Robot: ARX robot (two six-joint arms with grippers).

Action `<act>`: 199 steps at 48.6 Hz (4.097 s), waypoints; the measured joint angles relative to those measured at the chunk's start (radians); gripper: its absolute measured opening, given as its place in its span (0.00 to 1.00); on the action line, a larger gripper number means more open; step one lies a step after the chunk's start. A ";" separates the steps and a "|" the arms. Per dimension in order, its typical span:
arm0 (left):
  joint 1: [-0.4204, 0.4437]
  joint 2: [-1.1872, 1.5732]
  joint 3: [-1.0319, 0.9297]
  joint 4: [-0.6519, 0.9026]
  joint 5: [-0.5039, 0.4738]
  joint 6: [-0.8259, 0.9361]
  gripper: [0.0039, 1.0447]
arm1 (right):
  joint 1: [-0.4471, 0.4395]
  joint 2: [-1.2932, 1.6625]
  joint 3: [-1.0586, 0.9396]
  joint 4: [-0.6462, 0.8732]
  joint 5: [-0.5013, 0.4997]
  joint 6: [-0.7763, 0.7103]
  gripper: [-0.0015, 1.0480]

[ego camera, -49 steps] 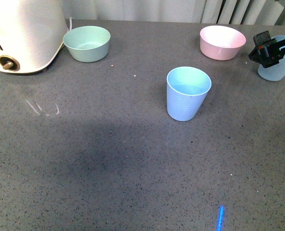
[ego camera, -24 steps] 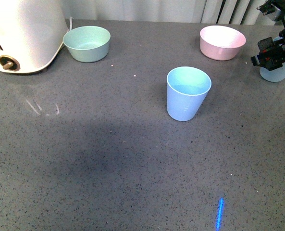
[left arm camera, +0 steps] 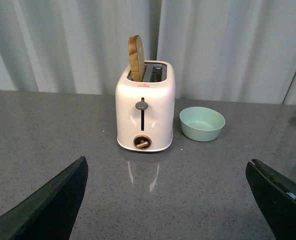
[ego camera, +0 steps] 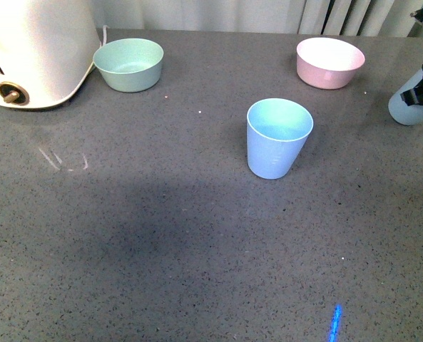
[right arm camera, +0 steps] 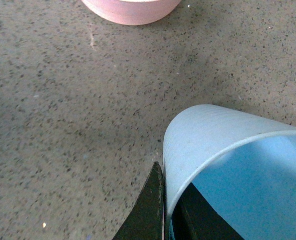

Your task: Stack blue cups with both arms

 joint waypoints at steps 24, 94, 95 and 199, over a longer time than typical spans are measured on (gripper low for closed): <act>0.000 0.000 0.000 0.000 0.000 0.000 0.92 | 0.238 -0.456 -0.196 -0.135 -0.228 0.123 0.02; 0.000 0.000 0.000 0.000 0.000 0.000 0.92 | 0.219 -0.873 -0.792 0.744 0.334 0.405 0.51; 0.000 0.000 0.000 0.000 0.000 0.000 0.92 | 0.217 -0.879 -0.803 0.748 0.332 0.408 0.49; 0.000 0.000 0.000 0.000 0.000 0.000 0.92 | 0.055 -2.044 -1.257 0.024 0.162 0.431 0.02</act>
